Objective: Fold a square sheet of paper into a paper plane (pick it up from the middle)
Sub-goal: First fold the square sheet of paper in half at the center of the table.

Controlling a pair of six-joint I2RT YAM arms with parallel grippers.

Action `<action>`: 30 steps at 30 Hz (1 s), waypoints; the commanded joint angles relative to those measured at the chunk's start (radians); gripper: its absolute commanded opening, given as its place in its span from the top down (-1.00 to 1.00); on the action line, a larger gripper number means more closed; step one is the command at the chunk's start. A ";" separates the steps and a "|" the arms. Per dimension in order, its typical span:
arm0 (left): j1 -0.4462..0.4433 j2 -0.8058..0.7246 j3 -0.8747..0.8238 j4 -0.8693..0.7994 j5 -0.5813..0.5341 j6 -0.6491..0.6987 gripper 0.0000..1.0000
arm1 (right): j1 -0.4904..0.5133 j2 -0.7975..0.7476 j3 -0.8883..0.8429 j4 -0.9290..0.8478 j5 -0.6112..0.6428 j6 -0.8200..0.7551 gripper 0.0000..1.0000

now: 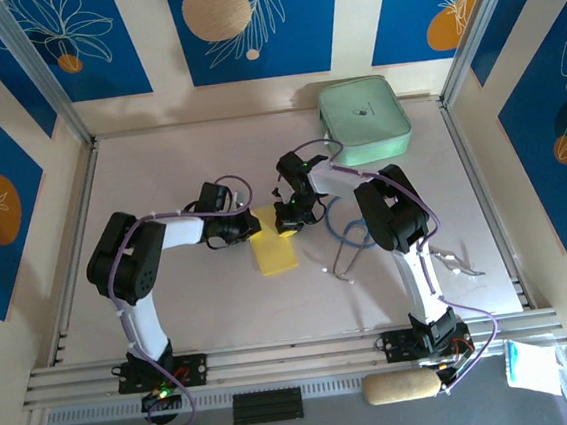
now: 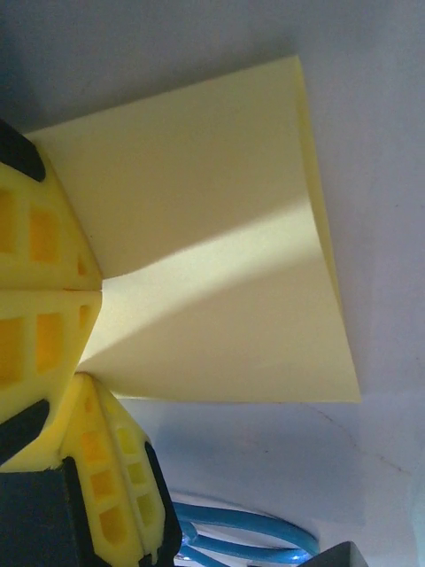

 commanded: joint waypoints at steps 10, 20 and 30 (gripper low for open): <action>0.134 -0.112 -0.097 -0.069 0.000 0.124 0.88 | -0.013 0.099 -0.021 -0.109 0.239 -0.020 0.95; 0.046 -0.096 -0.073 0.185 0.122 0.017 0.86 | -0.013 0.110 -0.004 -0.129 0.242 -0.019 0.95; 0.046 0.044 0.050 -0.012 -0.025 0.043 0.89 | -0.012 0.112 -0.004 -0.143 0.254 -0.026 0.95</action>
